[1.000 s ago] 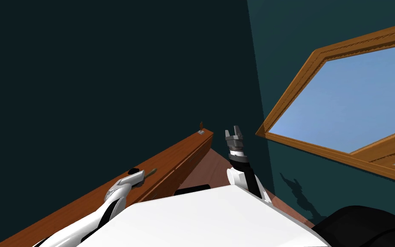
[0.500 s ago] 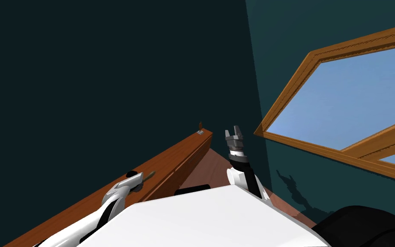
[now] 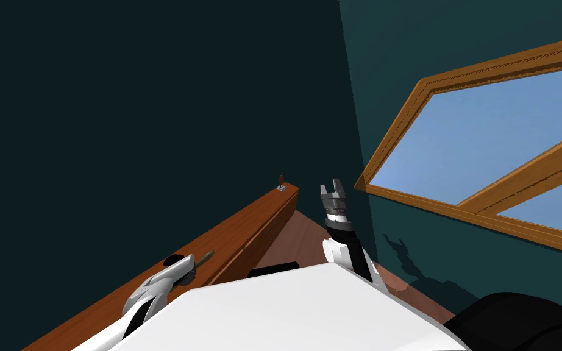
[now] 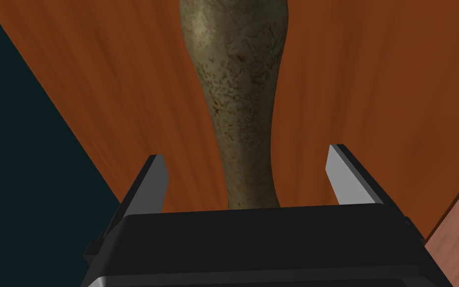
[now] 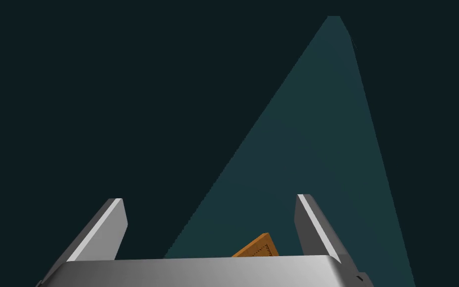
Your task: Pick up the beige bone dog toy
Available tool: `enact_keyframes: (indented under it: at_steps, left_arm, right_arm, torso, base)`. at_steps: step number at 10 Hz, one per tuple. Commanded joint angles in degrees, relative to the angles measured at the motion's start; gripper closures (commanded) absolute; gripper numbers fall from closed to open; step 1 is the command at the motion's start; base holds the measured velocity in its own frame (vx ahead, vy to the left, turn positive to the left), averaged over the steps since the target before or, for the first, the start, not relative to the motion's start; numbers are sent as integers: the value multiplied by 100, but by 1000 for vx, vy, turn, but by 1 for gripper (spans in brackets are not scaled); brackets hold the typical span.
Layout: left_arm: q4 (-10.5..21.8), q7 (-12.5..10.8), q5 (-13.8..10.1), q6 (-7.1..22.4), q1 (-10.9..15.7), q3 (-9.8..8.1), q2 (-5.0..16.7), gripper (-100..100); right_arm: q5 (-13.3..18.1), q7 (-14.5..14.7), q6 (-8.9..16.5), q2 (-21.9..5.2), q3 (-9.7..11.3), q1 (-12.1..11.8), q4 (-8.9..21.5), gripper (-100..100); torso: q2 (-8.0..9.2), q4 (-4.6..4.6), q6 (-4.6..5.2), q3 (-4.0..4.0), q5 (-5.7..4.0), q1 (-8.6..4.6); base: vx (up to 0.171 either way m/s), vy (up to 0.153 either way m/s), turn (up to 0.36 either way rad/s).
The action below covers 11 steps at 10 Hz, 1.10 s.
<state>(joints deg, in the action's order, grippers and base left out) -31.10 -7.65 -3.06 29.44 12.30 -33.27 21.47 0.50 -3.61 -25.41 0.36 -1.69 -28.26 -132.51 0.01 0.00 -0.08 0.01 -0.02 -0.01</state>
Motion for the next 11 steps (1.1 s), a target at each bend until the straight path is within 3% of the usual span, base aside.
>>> enact_keyframes:
  at_steps: [1, 2, 4, 8, 10, 11]
  left_arm:
    - [-173, 149, -130, 19, -221, -186, -26, -100]
    - [-270, 304, -263, -3, -376, -370, -35, -100]
    - [-270, 304, -263, -3, -411, -370, -35, -100]
    - [-659, 922, -795, -93, -1152, -1089, -69, -100]
    - [-659, 924, -795, -93, -1174, -1104, -69, -100]
    - [-757, 1079, -928, -115, -1365, -1287, -77, -100]
  right_arm:
    - [0, 0, 0, 0, 0, 0, 0, 0]
    - [0, 0, 0, 0, 1, 1, 0, 0]
    - [0, 0, 0, 0, 0, 0, 0, 0]
    - [0, 0, 0, 0, 0, 0, 0, 0]
    - [0, 0, 0, 0, 0, -1, 0, 0]
    - [0, 0, 0, 0, 0, -1, 0, 0]
  torso:
    - [0, 0, 0, 0, 0, 0]
    - [-1, 0, 4, 0, 0, -2]
    - [-7, -2, -1, -4, 0, 1]
    - [-10, -1, 4, -5, 0, -2]
    - [-10, -2, -2, -6, 0, 0]
    - [-5, -1, -1, -3, 0, 0]
  base:
    - [10, -8, -193]
    - [29, -6, -292]
    - [20, 3, -22]
    - [34, -5, -257]
    - [23, 1, 1]
    - [13, -4, -178]
